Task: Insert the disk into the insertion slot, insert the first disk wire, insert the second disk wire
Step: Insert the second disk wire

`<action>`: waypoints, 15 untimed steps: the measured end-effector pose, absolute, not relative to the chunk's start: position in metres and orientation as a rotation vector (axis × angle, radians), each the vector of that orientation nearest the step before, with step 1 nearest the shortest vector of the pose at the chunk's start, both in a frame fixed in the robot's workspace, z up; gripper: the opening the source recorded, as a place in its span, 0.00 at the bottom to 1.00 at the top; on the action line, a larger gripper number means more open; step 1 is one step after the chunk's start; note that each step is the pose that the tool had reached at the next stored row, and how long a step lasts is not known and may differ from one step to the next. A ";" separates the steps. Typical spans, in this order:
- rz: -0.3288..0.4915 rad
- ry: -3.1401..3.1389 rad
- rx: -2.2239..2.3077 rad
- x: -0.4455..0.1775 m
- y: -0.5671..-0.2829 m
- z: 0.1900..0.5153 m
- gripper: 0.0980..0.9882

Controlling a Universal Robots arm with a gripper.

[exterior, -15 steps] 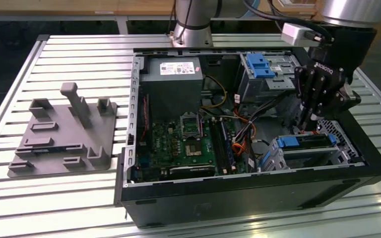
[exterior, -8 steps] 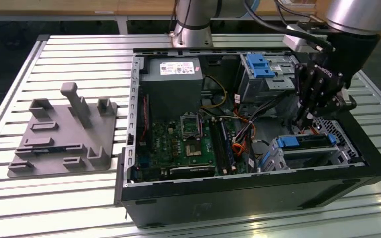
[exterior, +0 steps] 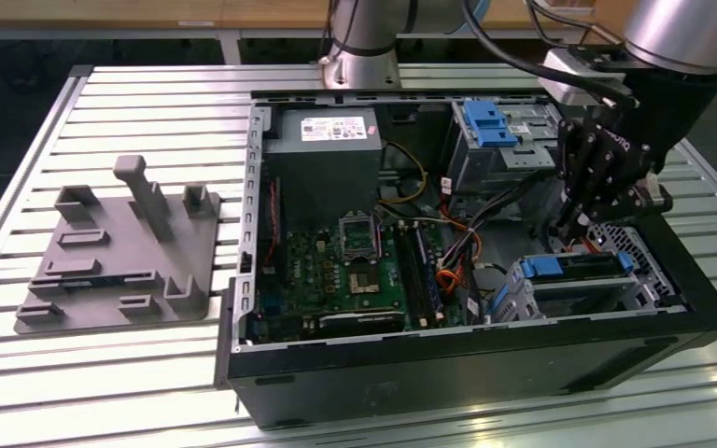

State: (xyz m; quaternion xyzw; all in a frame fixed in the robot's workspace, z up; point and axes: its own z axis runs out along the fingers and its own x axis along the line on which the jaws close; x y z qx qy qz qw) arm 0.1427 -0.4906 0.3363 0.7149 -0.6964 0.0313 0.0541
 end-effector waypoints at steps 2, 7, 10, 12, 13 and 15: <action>0.094 -2.116 2.172 0.143 -0.492 0.339 0.11; 0.088 -2.119 2.175 0.143 -0.498 0.341 0.11; 0.056 -2.134 2.192 0.143 -0.502 0.341 0.11; 0.022 -2.150 2.209 0.143 -0.504 0.341 0.11; 0.003 -2.158 2.219 0.143 -0.505 0.341 0.11; -0.023 -2.170 2.231 0.143 -0.507 0.341 0.11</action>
